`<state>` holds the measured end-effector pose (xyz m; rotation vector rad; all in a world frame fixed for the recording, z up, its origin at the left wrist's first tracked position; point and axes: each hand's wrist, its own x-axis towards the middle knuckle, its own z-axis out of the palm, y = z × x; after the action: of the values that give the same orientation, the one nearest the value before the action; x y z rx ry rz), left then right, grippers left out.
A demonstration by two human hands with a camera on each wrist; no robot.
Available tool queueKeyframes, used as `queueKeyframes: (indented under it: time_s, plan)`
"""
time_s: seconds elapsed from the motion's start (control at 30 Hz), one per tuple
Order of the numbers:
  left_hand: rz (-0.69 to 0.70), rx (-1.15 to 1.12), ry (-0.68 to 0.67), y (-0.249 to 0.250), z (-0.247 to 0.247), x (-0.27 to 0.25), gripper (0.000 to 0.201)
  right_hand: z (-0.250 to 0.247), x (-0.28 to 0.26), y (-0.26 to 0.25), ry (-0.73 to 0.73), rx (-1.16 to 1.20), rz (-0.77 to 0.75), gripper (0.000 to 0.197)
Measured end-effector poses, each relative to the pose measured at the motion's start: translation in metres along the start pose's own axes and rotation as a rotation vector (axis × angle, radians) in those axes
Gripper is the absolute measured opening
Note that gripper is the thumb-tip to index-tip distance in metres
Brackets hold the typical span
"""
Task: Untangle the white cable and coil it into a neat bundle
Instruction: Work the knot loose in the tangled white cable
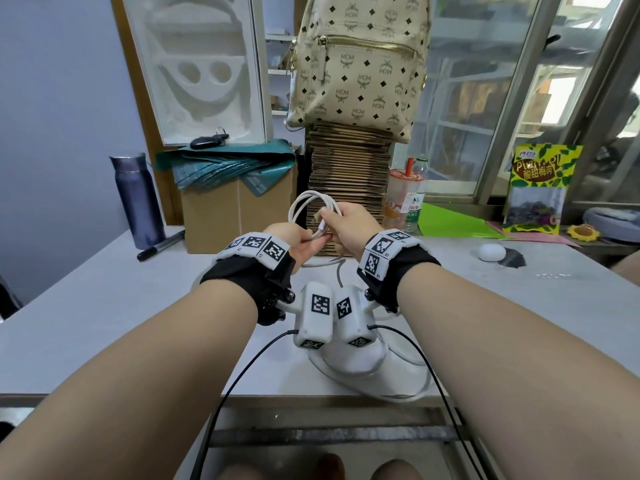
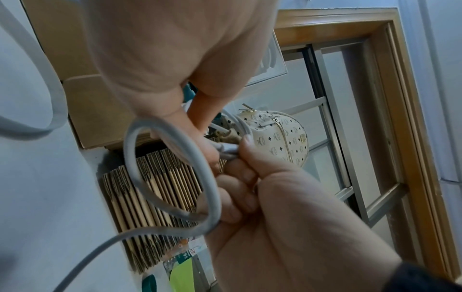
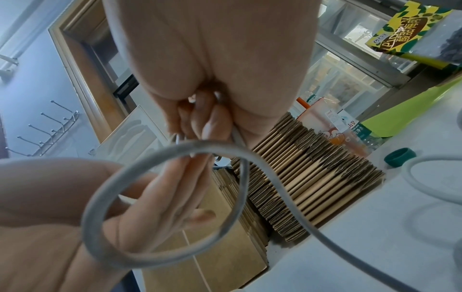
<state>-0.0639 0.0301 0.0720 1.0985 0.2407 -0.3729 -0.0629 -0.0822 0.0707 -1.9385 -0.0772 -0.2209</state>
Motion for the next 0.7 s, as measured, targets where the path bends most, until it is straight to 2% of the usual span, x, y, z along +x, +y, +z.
queueKeyframes:
  time_s: [0.1, 0.17, 0.23, 0.3, 0.33, 0.37, 0.43, 0.53, 0.6, 0.7]
  plan:
    - [-0.024, 0.081, -0.038, 0.000, -0.003, 0.001, 0.024, 0.002, 0.001, 0.001, -0.017, -0.023, 0.037, 0.027]
    - [-0.040, 0.276, 0.005, 0.003, -0.001, -0.007, 0.018, 0.003, 0.001, 0.000, -0.023, -0.009, 0.065, 0.029]
    - [0.074, 0.632, 0.127, 0.008, 0.001, -0.012, 0.010, 0.002, 0.002, 0.001, -0.040, -0.024, 0.075, 0.031]
    - [0.288, 0.938, 0.227, 0.013, -0.001, -0.004, 0.055, 0.002, 0.001, 0.000, -0.069, -0.057, 0.074, 0.032]
    - [0.393, 1.003, 0.225, 0.017, -0.001, -0.003, 0.071, 0.001, -0.001, 0.000, -0.092, -0.065, 0.074, 0.033]
    - [0.501, 1.081, 0.190, 0.020, -0.002, 0.000, 0.076, 0.001, -0.003, -0.001, -0.116, -0.067, 0.075, 0.033]
    - [0.615, 1.305, 0.071, 0.025, -0.001, -0.003, 0.068, 0.001, -0.005, -0.002, -0.152, -0.086, 0.077, 0.034]
    - [0.576, 1.656, -0.003, 0.031, 0.007, -0.017, 0.045, 0.001, -0.005, -0.002, -0.169, -0.114, 0.088, 0.033]
    - [0.563, 1.713, -0.040, 0.034, 0.008, -0.020, 0.041, -0.002, -0.005, -0.002, -0.176, -0.100, 0.095, 0.032]
    - [0.557, 1.646, -0.139, 0.037, 0.002, -0.018, 0.038, -0.006, -0.008, -0.002, -0.193, -0.090, 0.089, 0.029]
